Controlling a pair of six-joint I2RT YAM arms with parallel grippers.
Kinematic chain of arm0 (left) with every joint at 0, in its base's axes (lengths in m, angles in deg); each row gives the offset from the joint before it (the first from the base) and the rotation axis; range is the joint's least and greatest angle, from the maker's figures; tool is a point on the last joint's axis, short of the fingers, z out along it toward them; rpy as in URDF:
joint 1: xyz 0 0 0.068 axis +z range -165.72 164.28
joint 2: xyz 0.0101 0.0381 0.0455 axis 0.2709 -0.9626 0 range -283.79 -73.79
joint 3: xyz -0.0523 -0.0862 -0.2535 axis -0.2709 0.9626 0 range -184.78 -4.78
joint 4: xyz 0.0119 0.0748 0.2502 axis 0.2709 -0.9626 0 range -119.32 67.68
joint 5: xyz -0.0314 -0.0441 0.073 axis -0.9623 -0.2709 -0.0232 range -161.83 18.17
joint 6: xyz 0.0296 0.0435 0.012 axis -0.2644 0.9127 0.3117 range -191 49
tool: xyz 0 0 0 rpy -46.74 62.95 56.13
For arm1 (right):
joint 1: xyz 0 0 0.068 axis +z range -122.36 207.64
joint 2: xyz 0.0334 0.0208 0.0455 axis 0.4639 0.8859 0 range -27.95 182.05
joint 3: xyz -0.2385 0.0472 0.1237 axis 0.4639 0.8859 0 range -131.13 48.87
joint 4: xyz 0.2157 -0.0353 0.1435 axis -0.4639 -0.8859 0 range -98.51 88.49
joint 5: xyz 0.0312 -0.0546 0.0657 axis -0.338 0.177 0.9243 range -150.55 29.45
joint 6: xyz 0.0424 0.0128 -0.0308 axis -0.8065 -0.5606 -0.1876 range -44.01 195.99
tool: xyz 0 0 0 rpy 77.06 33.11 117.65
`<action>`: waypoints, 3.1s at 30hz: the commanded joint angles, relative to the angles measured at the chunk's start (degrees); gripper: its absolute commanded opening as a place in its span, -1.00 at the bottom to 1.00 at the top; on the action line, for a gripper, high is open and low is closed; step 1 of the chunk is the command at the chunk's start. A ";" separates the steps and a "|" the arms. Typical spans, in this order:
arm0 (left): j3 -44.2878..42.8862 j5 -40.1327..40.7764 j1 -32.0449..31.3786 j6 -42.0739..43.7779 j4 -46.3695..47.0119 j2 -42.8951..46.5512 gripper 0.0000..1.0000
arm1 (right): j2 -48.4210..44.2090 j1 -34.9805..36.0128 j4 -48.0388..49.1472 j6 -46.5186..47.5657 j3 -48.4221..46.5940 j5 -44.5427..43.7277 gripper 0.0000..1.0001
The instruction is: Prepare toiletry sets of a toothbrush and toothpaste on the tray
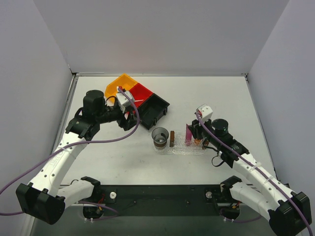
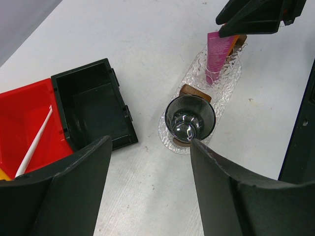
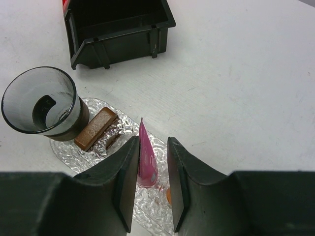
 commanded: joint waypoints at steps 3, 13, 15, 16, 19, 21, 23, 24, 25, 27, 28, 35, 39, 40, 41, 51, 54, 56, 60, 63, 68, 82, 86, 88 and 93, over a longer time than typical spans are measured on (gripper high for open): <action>-0.55 -1.49 0.40 0.99 0.51 0.60 0.50 | -1.22 -0.59 1.51 1.13 -1.20 1.59 -0.49; -0.47 -1.49 0.40 1.35 0.33 0.78 0.50 | -1.75 -1.12 -0.60 2.01 -1.73 4.13 -0.70; -0.64 -1.31 0.40 1.43 0.24 0.87 0.50 | -1.84 -1.47 -1.21 2.27 -1.90 4.75 -0.72; -0.64 -1.40 0.40 1.43 0.07 0.78 0.50 | -2.01 -1.47 -1.39 2.27 -1.99 4.93 -0.73; -0.64 -1.49 0.40 1.43 0.15 0.78 0.50 | -2.45 -1.91 -2.01 2.44 -2.08 5.45 -0.76; -0.64 -1.49 0.40 1.43 -0.02 0.87 0.50 | -2.80 -2.26 -2.27 2.62 -2.08 5.89 -0.77; -0.73 -1.57 0.40 1.43 -0.02 0.87 0.50 | -2.63 -2.35 -2.27 2.62 -1.99 6.07 -0.78; -0.56 -1.66 0.40 1.43 -0.02 0.78 0.50 | -2.71 -2.52 -2.27 2.88 -2.08 6.16 -0.81; -0.64 -1.66 0.40 1.43 -0.02 0.87 0.50 | -2.72 -2.61 -2.27 2.97 -1.99 6.33 -0.82; -0.56 -1.66 0.40 1.43 0.07 0.87 0.50 | -2.98 -2.70 -2.36 3.41 -1.90 6.60 -0.85; -0.64 -1.75 0.40 1.43 0.07 0.95 0.50 | -2.98 -2.79 -2.45 3.67 -1.82 6.68 -0.86; -0.64 -1.84 0.40 1.35 -0.02 1.22 0.50 | -3.33 -3.31 -2.89 5.34 -1.73 8.88 -0.96; -0.56 -1.84 0.40 1.43 -0.02 1.13 0.50 | -3.33 -3.58 -3.41 5.87 -1.82 9.76 -1.00; -0.56 -1.75 0.40 1.43 -0.20 1.22 0.50 | -3.33 -3.75 -3.76 5.96 -1.82 10.11 -1.00; -0.56 -1.84 0.40 1.43 -0.20 1.30 0.50 | -3.33 -3.84 -3.94 6.13 -1.82 10.37 -1.00; -0.64 -1.66 0.32 1.87 -0.46 1.31 0.50 | -3.59 -4.28 -4.64 7.02 -1.73 12.31 -0.98; -0.56 -1.66 0.40 1.96 -0.55 1.39 0.50 | -3.59 -4.46 -4.82 7.37 -1.64 13.01 -0.94; -0.56 -1.66 0.40 2.05 -0.72 1.39 0.50 | -3.60 -4.54 -4.82 7.45 -1.64 13.19 -0.86; -0.82 -1.66 0.40 2.14 -1.07 1.57 0.50 | -3.77 -4.63 -4.82 7.63 -1.64 13.28 -0.62; -0.82 -1.49 0.40 2.22 -1.08 1.57 0.50 | -3.95 -4.63 -4.65 7.72 -1.73 13.10 -0.45; -0.64 -1.57 0.40 2.31 -1.08 1.48 0.50 | -4.91 -4.72 -4.47 7.72 -2.25 12.58 -0.32; 1.29 4.83 0.40 -0.67 4.37 -0.45 0.51 | -9.13 -4.72 -11.23 4.38 -14.29 3.44 0.08; 1.29 12.46 0.49 -1.20 6.30 -1.86 0.52 | -7.65 -4.72 -12.73 4.73 -17.10 1.16 0.31; 1.20 15.55 0.58 -1.64 7.62 -3.00 0.58 | -6.85 -4.72 -14.66 4.56 -17.46 0.53 0.37; -1.43 21.35 1.81 -1.91 8.68 -7.73 0.60 | -4.13 -4.72 -13.96 3.59 -16.14 -0.08 0.45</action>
